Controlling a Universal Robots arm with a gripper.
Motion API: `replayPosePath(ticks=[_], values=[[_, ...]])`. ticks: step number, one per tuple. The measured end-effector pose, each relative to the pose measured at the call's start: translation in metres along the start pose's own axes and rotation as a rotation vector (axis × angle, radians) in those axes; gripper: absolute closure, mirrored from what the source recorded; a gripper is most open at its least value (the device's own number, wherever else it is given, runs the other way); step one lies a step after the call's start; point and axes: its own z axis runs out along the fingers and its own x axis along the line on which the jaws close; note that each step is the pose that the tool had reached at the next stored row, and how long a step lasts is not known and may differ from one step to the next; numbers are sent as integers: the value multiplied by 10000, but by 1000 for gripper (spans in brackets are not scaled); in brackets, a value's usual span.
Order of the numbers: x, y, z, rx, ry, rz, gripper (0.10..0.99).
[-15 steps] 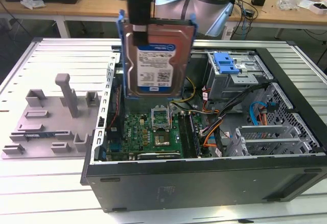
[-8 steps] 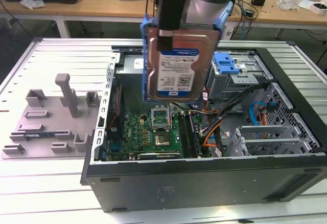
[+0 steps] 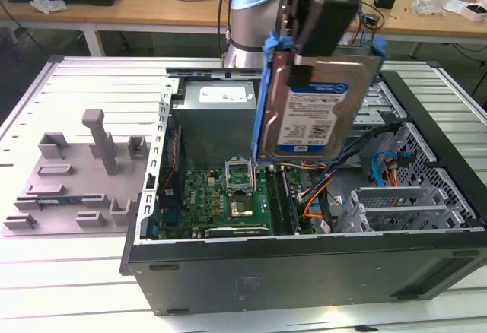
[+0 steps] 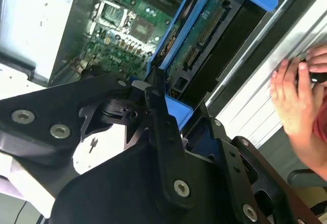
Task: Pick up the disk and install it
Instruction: 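Pick up the disk, then insert the disk into the insertion slot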
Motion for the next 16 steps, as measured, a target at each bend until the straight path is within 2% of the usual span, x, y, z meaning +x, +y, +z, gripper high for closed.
replayPosePath(ticks=[16], values=[[0, 0, 0, 0, 7, 1, 722]])
